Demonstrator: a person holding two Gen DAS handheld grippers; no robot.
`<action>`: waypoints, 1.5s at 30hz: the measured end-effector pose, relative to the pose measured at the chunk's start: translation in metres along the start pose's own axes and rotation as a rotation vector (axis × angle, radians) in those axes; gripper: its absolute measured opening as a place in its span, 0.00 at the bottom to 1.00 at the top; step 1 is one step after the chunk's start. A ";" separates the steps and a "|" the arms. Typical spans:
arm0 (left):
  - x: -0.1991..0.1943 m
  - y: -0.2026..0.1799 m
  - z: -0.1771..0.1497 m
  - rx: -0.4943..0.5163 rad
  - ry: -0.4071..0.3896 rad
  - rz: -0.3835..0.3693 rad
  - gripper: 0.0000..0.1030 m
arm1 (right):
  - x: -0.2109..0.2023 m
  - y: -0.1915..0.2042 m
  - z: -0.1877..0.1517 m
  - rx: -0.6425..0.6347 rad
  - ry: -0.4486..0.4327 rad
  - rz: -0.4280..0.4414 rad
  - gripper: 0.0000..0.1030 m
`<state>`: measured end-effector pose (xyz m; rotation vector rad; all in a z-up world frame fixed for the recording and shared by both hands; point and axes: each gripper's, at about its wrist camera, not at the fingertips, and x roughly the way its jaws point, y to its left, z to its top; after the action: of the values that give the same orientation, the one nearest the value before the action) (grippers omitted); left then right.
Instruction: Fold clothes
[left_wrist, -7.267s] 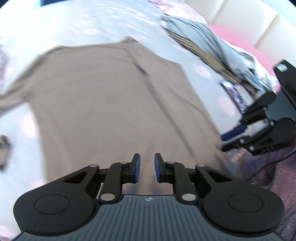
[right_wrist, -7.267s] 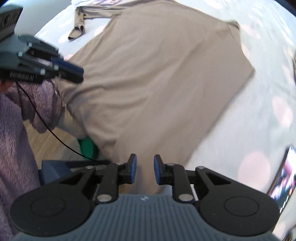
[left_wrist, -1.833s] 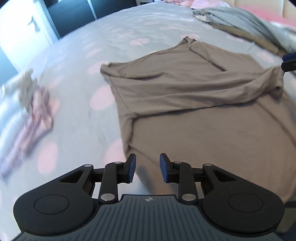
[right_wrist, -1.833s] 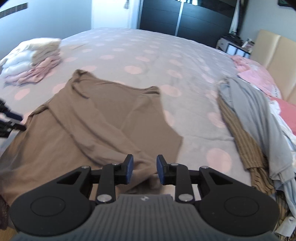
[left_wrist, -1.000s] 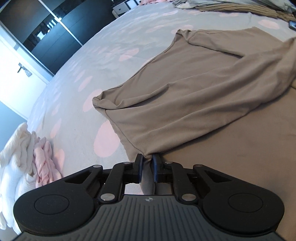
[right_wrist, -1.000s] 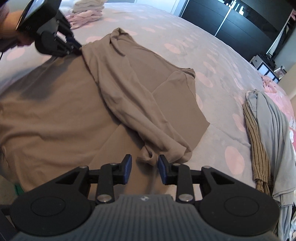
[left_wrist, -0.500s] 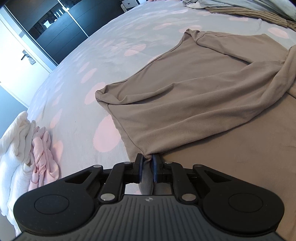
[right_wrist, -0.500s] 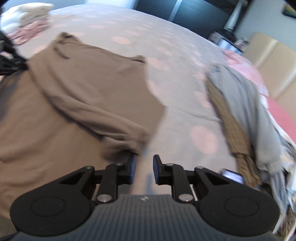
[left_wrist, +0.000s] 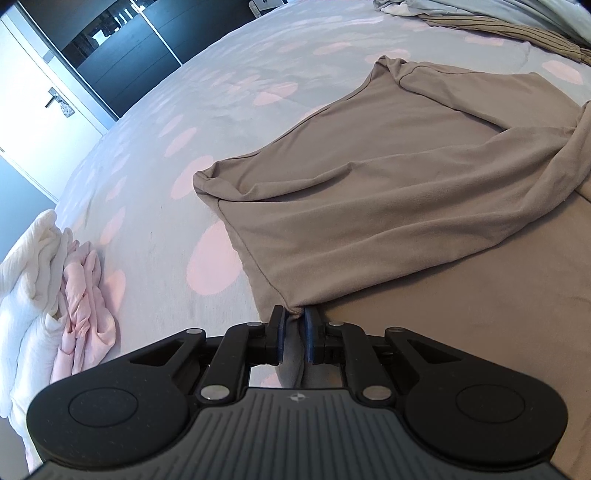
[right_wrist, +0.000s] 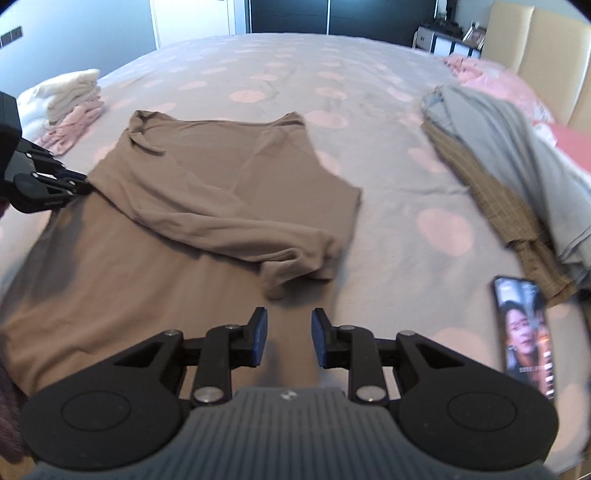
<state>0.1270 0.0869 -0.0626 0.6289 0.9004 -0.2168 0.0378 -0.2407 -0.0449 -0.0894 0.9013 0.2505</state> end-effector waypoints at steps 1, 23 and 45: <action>0.000 0.000 0.000 -0.001 0.001 0.000 0.09 | 0.003 0.000 0.001 0.013 0.001 0.006 0.28; -0.005 0.007 0.003 -0.040 -0.002 -0.016 0.05 | 0.020 0.009 0.027 -0.092 -0.011 -0.064 0.04; -0.011 0.095 -0.022 -0.596 -0.033 -0.122 0.03 | -0.121 0.086 0.025 -0.614 0.035 0.273 0.04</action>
<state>0.1471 0.1752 -0.0242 0.0179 0.9148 -0.0590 -0.0364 -0.1740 0.0680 -0.5420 0.8446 0.7786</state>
